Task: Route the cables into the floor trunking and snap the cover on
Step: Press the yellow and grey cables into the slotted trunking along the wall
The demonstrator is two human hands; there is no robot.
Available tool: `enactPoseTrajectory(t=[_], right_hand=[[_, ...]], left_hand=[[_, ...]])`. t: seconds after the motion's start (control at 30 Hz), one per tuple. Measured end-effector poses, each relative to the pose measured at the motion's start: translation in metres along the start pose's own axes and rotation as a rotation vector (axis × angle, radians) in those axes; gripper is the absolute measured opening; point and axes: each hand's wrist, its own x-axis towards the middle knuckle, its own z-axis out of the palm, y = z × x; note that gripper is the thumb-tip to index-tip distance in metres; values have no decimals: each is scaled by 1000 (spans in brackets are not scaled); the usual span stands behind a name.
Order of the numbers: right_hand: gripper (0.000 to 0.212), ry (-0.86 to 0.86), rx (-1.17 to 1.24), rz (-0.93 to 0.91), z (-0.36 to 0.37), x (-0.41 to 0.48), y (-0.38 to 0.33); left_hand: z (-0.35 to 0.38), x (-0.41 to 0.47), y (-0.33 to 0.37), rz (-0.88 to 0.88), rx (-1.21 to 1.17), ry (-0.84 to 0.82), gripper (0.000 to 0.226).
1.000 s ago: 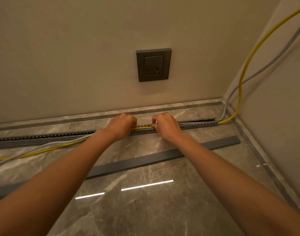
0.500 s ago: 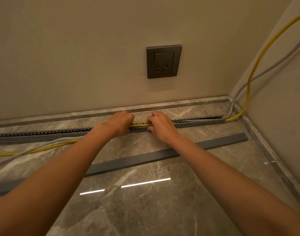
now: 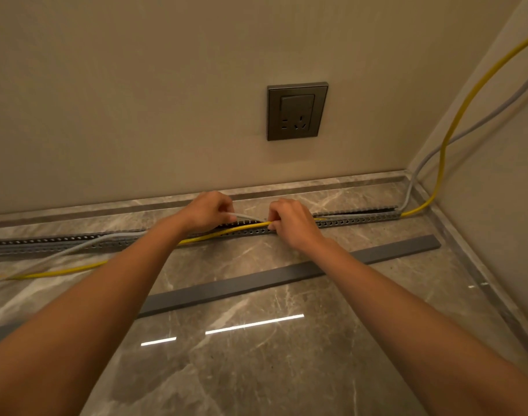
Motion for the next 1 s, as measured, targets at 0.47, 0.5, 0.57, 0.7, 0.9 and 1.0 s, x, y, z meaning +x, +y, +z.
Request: enactPoseTrajectory(t=[0.47, 0.5, 0.57, 0.7, 0.9, 1.0], right_hand=[[5, 17, 14, -13, 3, -5, -3], [5, 10, 13, 6, 3, -4, -4], [8, 17, 26, 48, 3, -1, -6], [4, 44, 75, 89, 3, 3, -4], [11, 75, 79, 86, 3, -4, 6], [15, 97, 63, 98, 2, -4, 12]], left_hand=[[16, -2, -7, -6, -123, 172, 14], [19, -2, -7, -10, -118, 179, 12], [24, 0, -2, 0, -104, 188, 9], [34, 6, 18, 36, -84, 159, 18], [45, 16, 23, -59, -108, 172, 17], [52, 12, 23, -46, -89, 217, 19]])
